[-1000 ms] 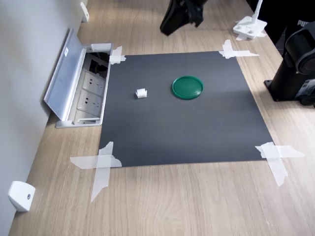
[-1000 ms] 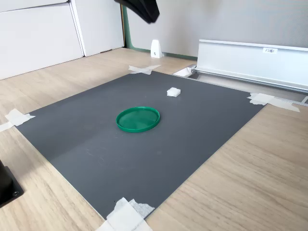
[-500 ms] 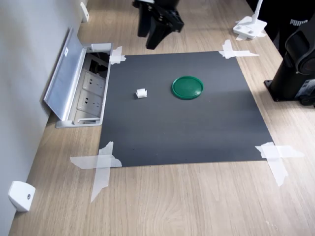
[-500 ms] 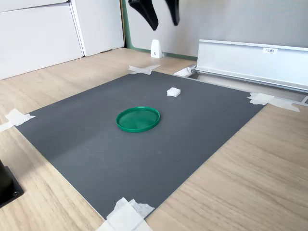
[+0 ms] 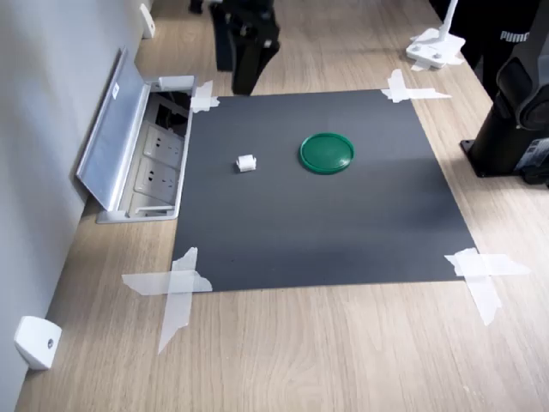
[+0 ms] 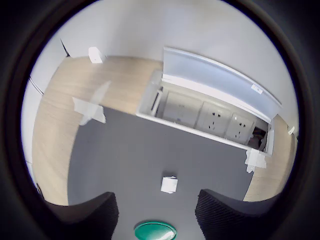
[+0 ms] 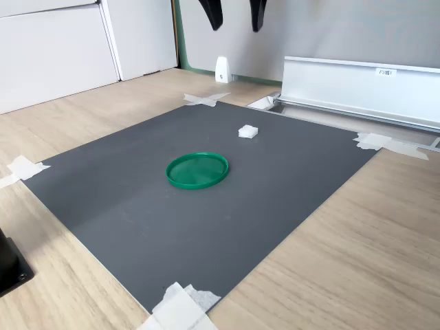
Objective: Grasp a white terminal and put it on the green lid.
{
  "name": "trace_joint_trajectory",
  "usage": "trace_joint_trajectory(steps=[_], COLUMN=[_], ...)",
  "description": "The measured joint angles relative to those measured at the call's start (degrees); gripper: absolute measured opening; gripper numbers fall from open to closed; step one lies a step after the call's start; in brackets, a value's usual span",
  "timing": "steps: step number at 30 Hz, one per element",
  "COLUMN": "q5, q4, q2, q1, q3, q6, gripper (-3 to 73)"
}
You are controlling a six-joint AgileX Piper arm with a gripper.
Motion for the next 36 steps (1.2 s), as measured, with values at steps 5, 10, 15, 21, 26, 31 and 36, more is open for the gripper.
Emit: trace_joint_trajectory(steps=[5, 10, 15, 21, 26, 31, 36], q5=[-0.13, -1.29, -4.51, -8.01, -9.44, -10.37, -10.85], q4=[-2.24, -3.08, -3.65, -3.39, -3.16, -3.16, -3.16], q2=[3.30, 4.84, 5.14, 5.14, 6.29, 8.78, 10.73], q1=[0.36, 0.36, 0.36, 0.36, 0.36, 0.36, 0.36], q3=[-0.02, 0.70, 3.63, 6.69, 8.74, 9.12, 9.12], q6=[1.45, 2.67, 2.91, 4.01, 4.21, 4.21, 4.21], gripper=[66.1, 66.1, 66.1, 65.8, 65.7, 65.7, 65.7])
